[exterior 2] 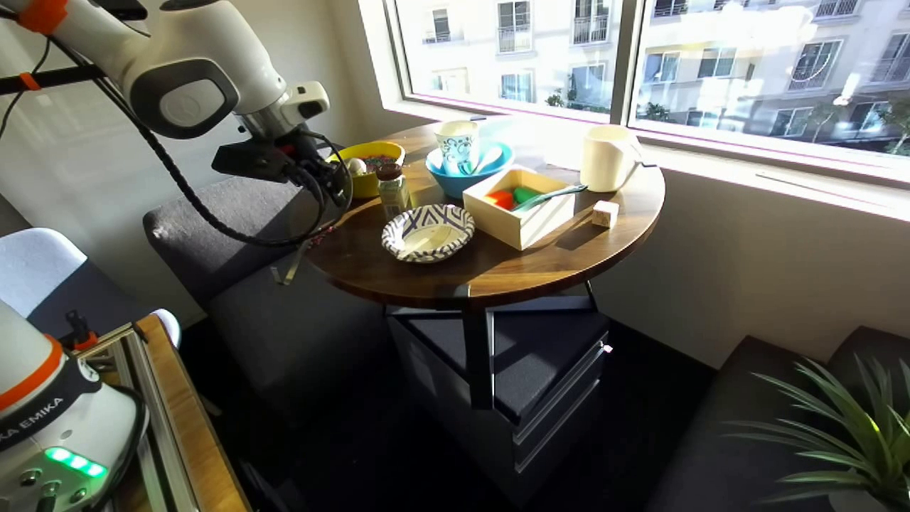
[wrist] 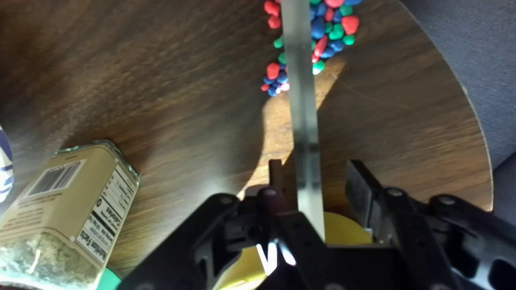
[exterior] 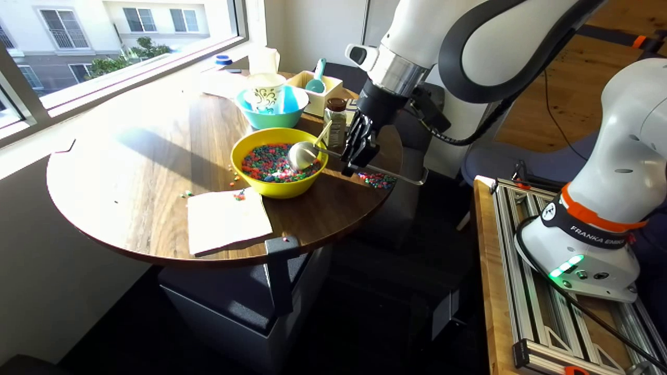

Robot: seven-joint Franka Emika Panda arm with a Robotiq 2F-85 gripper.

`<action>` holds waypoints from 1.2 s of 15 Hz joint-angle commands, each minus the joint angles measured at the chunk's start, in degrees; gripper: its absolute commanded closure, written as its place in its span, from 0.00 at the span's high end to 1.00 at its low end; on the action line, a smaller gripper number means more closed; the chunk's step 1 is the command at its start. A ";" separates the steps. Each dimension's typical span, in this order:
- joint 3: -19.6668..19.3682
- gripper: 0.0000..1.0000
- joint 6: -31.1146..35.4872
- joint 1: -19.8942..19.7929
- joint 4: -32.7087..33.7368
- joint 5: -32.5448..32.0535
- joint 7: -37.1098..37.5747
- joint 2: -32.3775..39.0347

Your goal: Pick up the silver serving spoon and put it on the table, pick up the clear spice bottle and put it in the paper cup

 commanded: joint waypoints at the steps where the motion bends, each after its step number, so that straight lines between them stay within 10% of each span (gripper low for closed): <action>1: 0.15 0.15 1.67 0.18 1.08 1.55 -2.20 1.23; 3: 0.36 0.01 1.25 0.00 1.43 1.04 -2.32 0.73; 10: 2.62 0.04 -2.39 -1.42 3.24 -3.41 0.36 -1.09; 18: 11.23 0.04 -21.56 -7.56 17.36 -27.09 14.91 -2.22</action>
